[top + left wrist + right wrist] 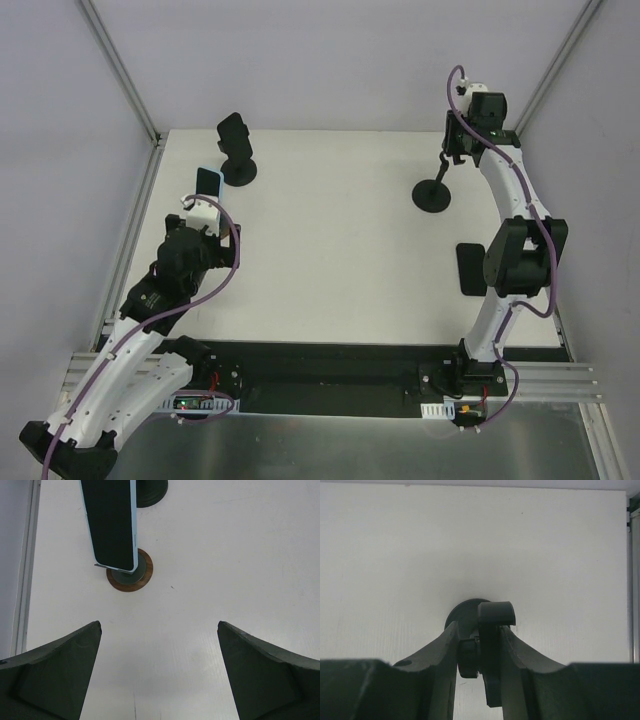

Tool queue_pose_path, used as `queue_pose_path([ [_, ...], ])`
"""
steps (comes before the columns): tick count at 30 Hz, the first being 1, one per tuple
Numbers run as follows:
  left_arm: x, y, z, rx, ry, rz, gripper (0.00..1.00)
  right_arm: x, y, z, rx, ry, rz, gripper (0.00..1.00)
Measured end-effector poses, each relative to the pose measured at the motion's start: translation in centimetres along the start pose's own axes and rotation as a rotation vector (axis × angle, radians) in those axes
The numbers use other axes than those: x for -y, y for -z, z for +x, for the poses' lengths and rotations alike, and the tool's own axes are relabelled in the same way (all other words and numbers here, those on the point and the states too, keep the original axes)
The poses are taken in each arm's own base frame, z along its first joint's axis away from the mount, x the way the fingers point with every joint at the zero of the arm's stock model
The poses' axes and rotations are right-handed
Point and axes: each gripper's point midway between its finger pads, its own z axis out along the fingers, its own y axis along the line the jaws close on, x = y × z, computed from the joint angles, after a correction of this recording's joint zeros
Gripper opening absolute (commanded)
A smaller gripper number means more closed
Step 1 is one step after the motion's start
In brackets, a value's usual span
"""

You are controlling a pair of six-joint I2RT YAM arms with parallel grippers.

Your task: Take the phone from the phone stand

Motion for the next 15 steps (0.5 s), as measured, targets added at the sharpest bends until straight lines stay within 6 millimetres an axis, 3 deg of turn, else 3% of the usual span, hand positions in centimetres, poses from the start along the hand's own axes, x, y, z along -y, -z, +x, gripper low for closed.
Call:
queue_pose_path([
  [6, -0.3, -0.4, 0.3, -0.018, -0.005, -0.013, 0.99, 2.2, -0.7, -0.7, 0.023, -0.074, 0.059, 0.55],
  [7, -0.3, -0.4, 0.3, -0.019, -0.006, -0.013, 0.99, 2.2, -0.8, -0.5, 0.02, -0.08, 0.061, 0.69],
  [10, -0.4, -0.4, 0.4, -0.021, -0.007, -0.017, 0.99, 2.1, -1.0, 0.0, 0.002, -0.097, 0.061, 0.94],
  [12, -0.4, -0.5, 0.4, -0.023, -0.008, -0.018, 0.99, 2.0, -1.0, 0.1, -0.005, -0.107, 0.055, 1.0],
  [15, -0.4, -0.5, 0.4, -0.024, -0.01, -0.017, 0.99, 1.5, -0.9, 0.1, -0.007, -0.119, 0.032, 0.96],
])
